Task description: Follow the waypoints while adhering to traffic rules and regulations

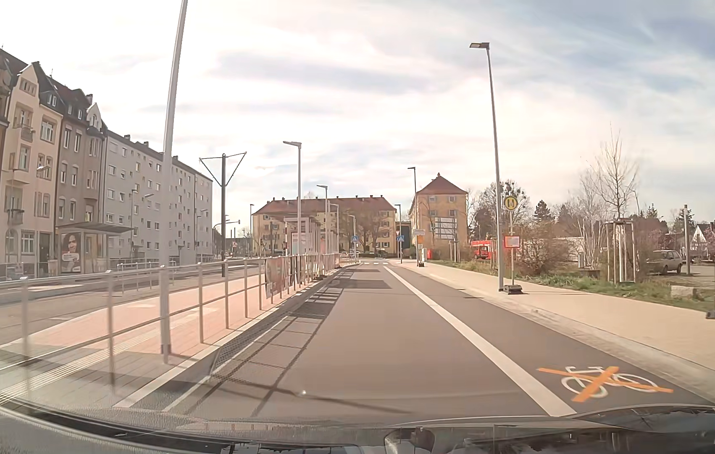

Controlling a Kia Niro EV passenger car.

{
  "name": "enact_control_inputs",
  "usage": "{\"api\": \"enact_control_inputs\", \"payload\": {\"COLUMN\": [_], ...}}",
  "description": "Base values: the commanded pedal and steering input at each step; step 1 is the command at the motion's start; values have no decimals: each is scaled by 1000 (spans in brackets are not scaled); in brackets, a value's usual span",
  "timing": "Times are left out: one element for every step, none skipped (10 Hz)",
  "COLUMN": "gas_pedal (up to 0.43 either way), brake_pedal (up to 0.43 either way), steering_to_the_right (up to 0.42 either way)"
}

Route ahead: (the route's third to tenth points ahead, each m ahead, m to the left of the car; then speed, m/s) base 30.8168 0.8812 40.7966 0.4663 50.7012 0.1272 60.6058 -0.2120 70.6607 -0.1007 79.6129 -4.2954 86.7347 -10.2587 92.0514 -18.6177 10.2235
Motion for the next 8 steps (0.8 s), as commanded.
{"api": "enact_control_inputs", "payload": {"gas_pedal": [0, 0, 0, 0, 0, 0, 0, 0], "brake_pedal": [0, 0, 0, 0, 0, 0, 0, 0], "steering_to_the_right": [-5, -5, -5, -5, -5, -5, -5, -5]}}
